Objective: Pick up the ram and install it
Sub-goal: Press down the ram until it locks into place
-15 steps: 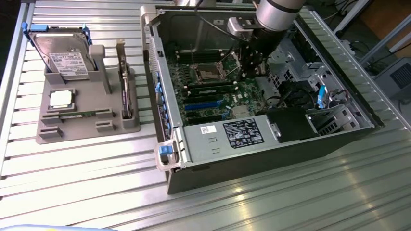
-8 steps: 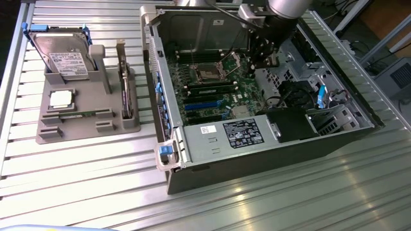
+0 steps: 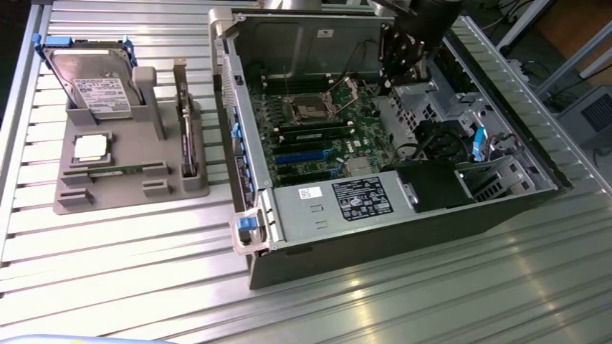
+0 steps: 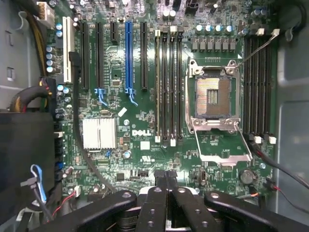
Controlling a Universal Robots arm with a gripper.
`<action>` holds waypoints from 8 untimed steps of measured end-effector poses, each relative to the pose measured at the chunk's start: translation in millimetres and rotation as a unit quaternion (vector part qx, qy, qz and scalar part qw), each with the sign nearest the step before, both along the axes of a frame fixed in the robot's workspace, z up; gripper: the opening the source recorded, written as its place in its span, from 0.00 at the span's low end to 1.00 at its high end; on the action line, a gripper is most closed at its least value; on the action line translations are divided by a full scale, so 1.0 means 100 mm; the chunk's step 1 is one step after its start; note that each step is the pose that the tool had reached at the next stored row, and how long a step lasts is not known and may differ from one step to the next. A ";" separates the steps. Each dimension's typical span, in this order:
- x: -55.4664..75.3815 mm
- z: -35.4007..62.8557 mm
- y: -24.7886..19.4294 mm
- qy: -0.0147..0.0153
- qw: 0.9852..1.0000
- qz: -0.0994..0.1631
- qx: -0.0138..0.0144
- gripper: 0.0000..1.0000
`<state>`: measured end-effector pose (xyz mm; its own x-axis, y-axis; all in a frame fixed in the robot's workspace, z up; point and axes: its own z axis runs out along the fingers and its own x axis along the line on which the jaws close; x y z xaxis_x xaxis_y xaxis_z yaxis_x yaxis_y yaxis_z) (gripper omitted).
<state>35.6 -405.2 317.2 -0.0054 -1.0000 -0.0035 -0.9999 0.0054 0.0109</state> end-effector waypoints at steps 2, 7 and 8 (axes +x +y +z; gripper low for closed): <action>0.03 0.041 0.000 0.000 1.000 0.000 0.000 0.10; 0.20 0.041 0.000 0.003 1.000 0.000 0.001 0.10; 0.21 0.042 0.001 0.003 1.000 0.000 0.001 0.10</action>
<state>56.5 -405.1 321.3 -0.0054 -1.0000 -0.0045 -0.9998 0.0054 0.0169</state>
